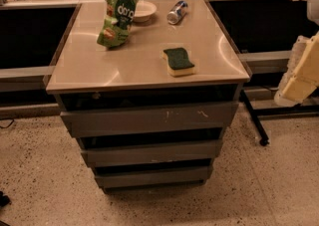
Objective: Open top drawer
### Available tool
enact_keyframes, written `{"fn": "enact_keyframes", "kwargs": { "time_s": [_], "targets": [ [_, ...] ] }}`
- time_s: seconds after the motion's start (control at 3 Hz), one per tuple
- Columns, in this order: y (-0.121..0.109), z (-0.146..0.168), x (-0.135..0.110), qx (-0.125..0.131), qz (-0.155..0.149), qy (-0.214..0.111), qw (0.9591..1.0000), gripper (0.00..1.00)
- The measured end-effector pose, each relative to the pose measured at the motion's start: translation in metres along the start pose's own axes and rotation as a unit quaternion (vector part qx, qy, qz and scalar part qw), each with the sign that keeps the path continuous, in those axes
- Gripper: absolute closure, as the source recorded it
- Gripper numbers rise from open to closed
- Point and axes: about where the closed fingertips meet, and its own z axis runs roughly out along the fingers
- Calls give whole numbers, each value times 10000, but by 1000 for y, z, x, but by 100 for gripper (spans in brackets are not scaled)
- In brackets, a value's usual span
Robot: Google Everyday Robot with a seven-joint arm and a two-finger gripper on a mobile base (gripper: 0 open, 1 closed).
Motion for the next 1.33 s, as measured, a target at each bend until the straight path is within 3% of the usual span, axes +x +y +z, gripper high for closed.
{"fn": "enact_keyframes", "kwargs": {
  "time_s": [0.33, 0.67, 1.33],
  "targets": [
    [2, 1, -2, 67, 7, -73, 10000, 0],
    [12, 22, -10, 49, -62, -227, 9997, 0],
    [55, 116, -32, -290, -370, -519, 9975, 0]
  ]
}}
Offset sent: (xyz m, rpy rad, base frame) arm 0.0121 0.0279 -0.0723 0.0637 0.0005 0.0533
